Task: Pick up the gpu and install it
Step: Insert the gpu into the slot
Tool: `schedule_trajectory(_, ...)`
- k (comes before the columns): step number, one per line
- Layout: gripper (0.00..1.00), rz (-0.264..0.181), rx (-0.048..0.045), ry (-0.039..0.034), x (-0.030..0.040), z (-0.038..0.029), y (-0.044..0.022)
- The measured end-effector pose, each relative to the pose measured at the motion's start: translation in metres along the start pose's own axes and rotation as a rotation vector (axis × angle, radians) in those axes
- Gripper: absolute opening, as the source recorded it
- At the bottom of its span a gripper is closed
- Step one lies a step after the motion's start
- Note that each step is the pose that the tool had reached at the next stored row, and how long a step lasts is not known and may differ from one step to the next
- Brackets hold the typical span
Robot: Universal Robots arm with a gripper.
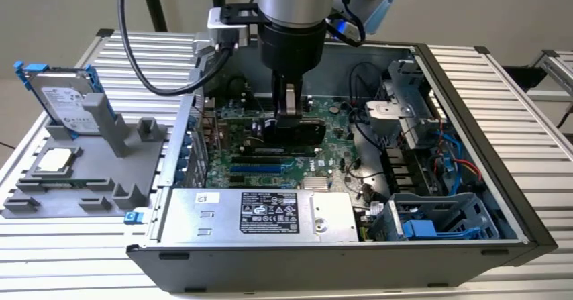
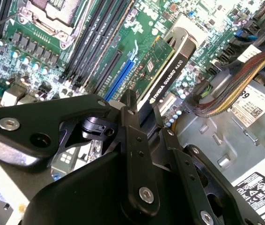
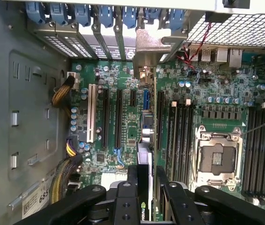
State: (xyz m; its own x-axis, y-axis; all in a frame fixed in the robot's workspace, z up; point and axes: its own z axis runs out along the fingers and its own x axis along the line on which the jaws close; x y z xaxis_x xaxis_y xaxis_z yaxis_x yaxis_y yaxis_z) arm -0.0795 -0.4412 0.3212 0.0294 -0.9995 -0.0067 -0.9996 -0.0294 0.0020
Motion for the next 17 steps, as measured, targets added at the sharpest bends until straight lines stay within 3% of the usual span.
schedule_trajectory(17, 0.00, -0.002, 0.0000, 0.0001, 0.0001, 0.0049, 0.0000)
